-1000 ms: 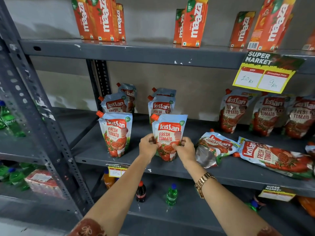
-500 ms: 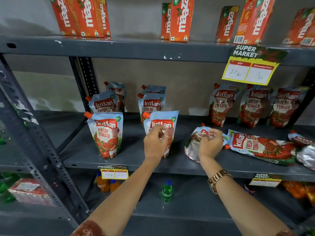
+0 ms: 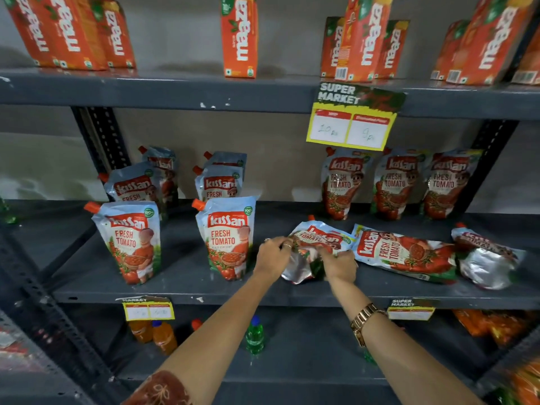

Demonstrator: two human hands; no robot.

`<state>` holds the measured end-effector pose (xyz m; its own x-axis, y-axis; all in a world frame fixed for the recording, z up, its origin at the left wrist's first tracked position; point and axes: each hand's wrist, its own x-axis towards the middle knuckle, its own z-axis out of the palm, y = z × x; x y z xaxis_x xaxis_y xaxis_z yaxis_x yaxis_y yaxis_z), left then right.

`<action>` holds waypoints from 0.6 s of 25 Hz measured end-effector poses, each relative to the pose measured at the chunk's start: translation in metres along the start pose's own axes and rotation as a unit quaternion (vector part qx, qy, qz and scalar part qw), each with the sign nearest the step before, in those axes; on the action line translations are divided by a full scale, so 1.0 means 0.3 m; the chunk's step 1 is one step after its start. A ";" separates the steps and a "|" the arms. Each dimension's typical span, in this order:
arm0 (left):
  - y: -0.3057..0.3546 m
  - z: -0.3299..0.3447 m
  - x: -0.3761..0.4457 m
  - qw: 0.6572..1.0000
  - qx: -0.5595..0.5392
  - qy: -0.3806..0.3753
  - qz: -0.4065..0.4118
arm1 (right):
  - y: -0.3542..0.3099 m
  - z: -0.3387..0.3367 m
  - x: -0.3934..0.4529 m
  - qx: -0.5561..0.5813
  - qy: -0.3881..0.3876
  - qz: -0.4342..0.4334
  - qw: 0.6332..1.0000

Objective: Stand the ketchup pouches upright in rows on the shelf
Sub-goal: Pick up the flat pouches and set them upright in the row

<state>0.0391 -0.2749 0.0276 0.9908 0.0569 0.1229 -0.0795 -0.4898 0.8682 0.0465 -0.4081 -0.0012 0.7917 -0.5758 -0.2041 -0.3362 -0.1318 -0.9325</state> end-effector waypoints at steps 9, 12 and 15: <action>0.025 0.048 0.010 0.992 0.068 0.051 -0.093 | 0.006 -0.054 0.075 0.077 -0.157 0.108 0.979; 0.001 0.072 0.026 0.965 -0.044 0.011 -0.259 | 0.064 -0.011 0.165 0.104 -0.173 0.113 0.973; -0.012 0.086 0.045 0.938 -0.140 0.029 -0.315 | 0.036 -0.039 0.139 0.108 -0.199 0.105 0.968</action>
<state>0.0556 -0.2947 0.0136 0.8436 0.3097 -0.4386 0.4865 -0.0951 0.8685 0.0698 -0.4429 -0.0162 0.8652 -0.2101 -0.4553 -0.4314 0.1512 -0.8894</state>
